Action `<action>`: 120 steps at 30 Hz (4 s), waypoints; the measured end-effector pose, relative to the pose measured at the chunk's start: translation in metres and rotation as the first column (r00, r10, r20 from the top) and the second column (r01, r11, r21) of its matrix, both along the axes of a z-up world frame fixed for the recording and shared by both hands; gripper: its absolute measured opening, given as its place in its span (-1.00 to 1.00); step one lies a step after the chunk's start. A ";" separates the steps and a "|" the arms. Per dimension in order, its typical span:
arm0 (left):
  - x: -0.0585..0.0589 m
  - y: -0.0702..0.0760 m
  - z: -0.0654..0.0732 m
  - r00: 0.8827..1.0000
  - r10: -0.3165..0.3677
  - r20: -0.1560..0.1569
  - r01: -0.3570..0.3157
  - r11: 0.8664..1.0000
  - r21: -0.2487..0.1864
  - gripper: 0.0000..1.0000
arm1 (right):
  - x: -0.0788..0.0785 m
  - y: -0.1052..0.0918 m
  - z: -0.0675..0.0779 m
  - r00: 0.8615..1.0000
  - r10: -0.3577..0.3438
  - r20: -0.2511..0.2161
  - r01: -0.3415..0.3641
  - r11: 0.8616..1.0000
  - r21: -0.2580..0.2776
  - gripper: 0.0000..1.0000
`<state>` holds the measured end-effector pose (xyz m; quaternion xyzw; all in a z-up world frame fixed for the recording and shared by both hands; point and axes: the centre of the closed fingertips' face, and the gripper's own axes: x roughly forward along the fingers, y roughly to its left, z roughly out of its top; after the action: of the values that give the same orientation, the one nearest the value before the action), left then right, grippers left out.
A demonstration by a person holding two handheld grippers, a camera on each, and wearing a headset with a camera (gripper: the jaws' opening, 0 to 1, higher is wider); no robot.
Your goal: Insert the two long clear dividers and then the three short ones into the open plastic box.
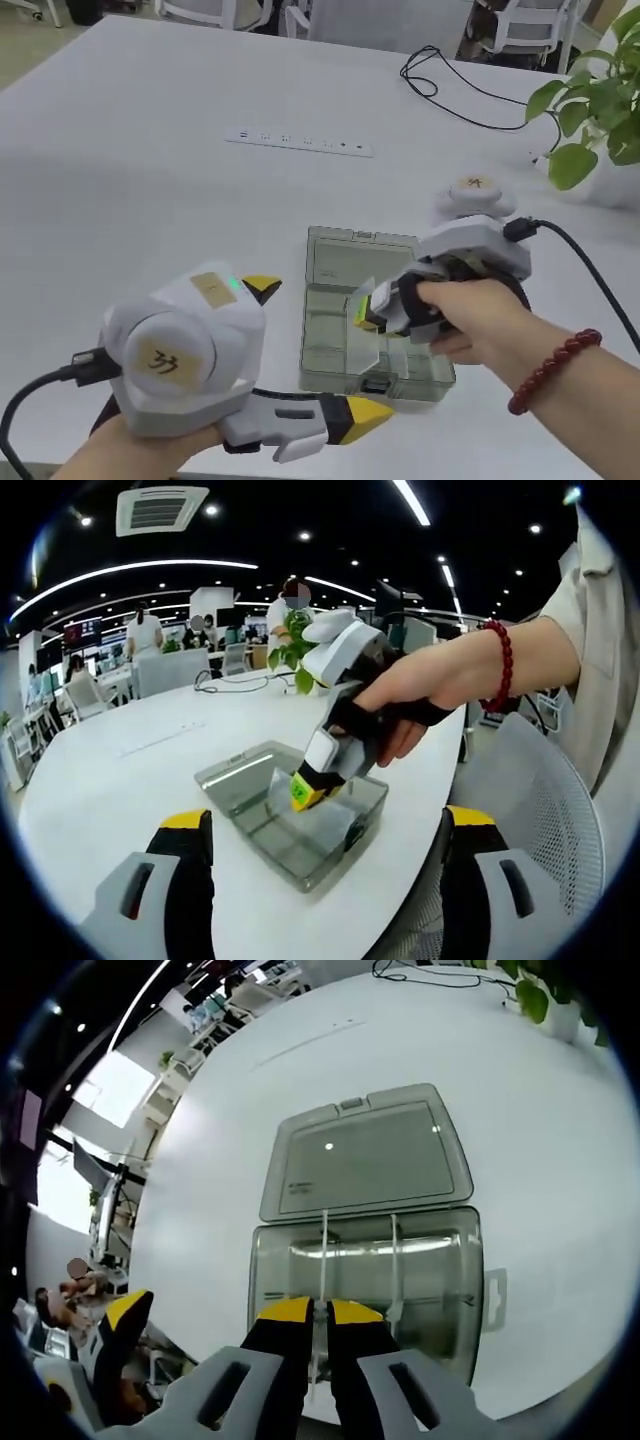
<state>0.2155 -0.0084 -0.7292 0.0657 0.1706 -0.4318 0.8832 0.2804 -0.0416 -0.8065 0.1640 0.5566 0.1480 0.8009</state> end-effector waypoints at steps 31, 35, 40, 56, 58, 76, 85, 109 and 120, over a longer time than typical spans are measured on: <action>0.000 0.003 0.006 1.000 0.010 0.012 -0.010 1.000 -0.013 0.92 | 0.002 0.010 -0.005 0.961 0.273 0.049 -0.246 0.920 -0.306 -0.86; 0.000 0.003 0.007 1.000 0.013 0.014 -0.013 1.000 -0.014 0.92 | 0.003 0.010 -0.008 0.959 0.278 0.048 -0.249 0.914 -0.320 -0.86; 0.000 0.004 0.006 1.000 0.020 0.013 -0.020 1.000 -0.010 0.92 | 0.003 0.010 -0.011 0.959 0.279 0.043 -0.249 0.908 -0.337 -0.86; 0.001 0.007 0.006 0.999 0.038 0.014 -0.038 0.999 -0.006 0.91 | 0.001 0.008 -0.028 0.968 0.251 0.018 -0.229 0.911 -0.342 -0.86; 0.001 0.007 0.007 0.999 0.039 0.017 -0.039 0.999 -0.006 0.91 | 0.002 0.008 -0.028 0.969 0.246 0.020 -0.225 0.914 -0.338 -0.86; 0.006 0.012 0.007 0.997 0.069 0.018 -0.070 0.997 0.013 0.91 | 0.001 0.013 -0.025 0.967 0.249 0.043 -0.237 0.951 -0.197 -0.67; 0.010 0.014 0.008 0.996 0.083 0.020 -0.084 0.996 0.022 0.92 | 0.001 0.014 -0.009 0.919 0.372 0.130 -0.347 0.920 -0.181 -0.43; 0.014 0.033 0.006 0.989 0.147 -0.008 -0.147 0.989 0.028 0.92 | -0.009 -0.010 0.027 0.750 0.584 0.310 -0.565 0.810 -0.156 0.02; 0.014 0.031 0.007 0.988 0.155 -0.005 -0.155 0.987 0.035 0.91 | -0.010 -0.045 0.032 0.716 0.605 0.349 -0.596 0.790 -0.144 0.07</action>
<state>0.2295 0.0230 -0.7218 0.0659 0.1860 -0.3590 0.9122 0.2704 -0.0868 -0.7744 -0.0655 0.4163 0.4223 0.8025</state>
